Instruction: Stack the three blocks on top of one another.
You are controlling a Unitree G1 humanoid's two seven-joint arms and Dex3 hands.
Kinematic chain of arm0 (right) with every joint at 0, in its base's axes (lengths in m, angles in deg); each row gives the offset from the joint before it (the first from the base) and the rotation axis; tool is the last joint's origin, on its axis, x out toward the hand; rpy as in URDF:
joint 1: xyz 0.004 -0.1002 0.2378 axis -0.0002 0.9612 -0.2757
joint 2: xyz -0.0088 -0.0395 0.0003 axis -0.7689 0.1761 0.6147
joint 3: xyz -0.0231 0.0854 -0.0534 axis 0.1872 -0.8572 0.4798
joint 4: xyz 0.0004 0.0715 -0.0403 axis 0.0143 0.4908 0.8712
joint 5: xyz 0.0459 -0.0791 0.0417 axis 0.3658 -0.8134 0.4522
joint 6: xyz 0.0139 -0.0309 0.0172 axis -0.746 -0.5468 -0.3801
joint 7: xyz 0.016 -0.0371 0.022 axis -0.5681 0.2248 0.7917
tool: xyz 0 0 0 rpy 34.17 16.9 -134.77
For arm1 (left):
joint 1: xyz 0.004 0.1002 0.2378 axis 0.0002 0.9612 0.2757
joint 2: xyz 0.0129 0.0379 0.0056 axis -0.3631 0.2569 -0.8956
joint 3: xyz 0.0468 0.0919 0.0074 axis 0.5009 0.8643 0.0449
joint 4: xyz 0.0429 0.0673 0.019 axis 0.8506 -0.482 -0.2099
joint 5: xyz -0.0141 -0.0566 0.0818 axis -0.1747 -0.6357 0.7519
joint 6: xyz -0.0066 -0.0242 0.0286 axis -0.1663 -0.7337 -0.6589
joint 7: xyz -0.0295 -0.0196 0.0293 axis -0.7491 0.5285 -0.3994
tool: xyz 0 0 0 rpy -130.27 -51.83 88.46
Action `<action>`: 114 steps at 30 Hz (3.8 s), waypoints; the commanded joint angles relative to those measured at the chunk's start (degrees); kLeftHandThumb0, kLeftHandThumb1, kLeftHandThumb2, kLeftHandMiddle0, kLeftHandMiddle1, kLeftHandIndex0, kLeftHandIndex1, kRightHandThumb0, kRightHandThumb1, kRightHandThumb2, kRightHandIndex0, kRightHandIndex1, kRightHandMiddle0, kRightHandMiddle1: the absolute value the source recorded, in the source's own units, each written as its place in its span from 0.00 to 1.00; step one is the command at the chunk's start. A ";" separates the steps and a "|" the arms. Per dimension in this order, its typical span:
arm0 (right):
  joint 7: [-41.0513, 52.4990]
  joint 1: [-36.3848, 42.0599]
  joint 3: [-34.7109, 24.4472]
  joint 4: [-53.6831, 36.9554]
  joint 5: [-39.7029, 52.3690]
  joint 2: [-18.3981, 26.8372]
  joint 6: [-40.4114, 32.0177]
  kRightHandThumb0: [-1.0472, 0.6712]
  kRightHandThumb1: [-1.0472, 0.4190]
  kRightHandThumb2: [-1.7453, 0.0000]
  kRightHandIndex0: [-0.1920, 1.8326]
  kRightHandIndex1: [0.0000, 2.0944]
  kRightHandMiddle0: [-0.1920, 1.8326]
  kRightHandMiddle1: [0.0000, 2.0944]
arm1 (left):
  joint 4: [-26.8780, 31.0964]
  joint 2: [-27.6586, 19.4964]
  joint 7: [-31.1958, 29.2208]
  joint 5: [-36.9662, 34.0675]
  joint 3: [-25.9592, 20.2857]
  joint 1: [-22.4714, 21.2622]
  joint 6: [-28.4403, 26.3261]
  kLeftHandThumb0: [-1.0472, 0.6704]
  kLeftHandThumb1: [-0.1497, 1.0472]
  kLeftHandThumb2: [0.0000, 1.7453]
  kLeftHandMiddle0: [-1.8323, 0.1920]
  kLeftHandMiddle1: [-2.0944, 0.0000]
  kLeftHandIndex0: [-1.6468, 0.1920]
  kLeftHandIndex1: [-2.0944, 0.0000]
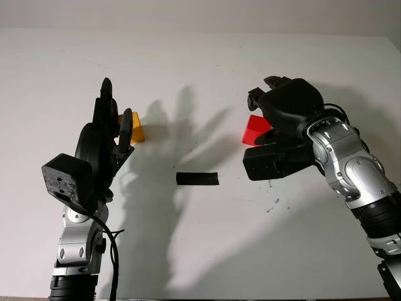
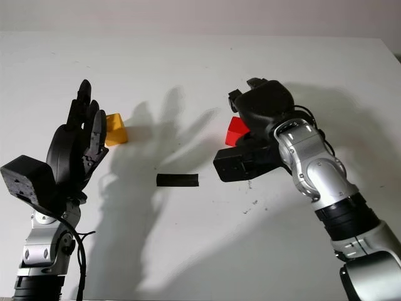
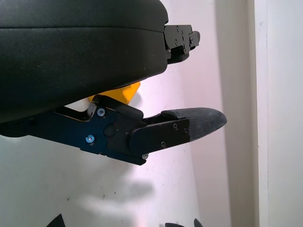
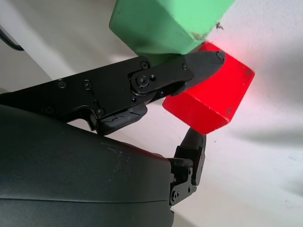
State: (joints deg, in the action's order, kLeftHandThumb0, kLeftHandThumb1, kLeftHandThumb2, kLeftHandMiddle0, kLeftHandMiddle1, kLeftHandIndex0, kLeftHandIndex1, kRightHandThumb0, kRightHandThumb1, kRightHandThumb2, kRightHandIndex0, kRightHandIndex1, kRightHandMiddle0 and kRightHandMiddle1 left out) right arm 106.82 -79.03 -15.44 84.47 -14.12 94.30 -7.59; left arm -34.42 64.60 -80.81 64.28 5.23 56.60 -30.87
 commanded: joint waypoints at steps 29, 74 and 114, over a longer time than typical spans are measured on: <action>-20.26 -2.05 -3.00 8.61 10.24 -1.48 7.69 0.39 0.07 0.97 0.37 0.04 0.27 0.64 | -0.27 0.84 0.91 0.01 0.18 -0.08 0.90 0.25 1.00 0.32 0.95 0.97 0.95 0.97; 16.21 -4.01 -5.42 7.09 53.40 -7.76 14.11 0.39 0.07 0.97 0.24 0.01 0.27 0.73 | 5.40 0.33 1.20 0.37 -0.23 2.00 -2.99 0.21 1.00 0.33 0.97 0.98 0.97 0.98; 13.94 -3.85 -3.58 16.46 49.44 -10.62 23.96 0.36 0.05 0.97 0.21 0.01 0.23 0.71 | 6.13 0.51 1.81 1.12 0.03 1.78 -4.28 0.20 1.00 0.33 0.97 0.97 0.96 0.97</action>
State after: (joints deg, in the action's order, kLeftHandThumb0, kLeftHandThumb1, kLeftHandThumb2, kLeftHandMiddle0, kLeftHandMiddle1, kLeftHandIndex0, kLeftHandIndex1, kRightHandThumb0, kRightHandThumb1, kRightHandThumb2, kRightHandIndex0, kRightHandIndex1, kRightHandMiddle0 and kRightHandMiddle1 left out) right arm 120.48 -82.76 -19.12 100.76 34.83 83.85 15.71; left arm -28.96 65.03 -79.19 65.37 5.21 57.86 -35.43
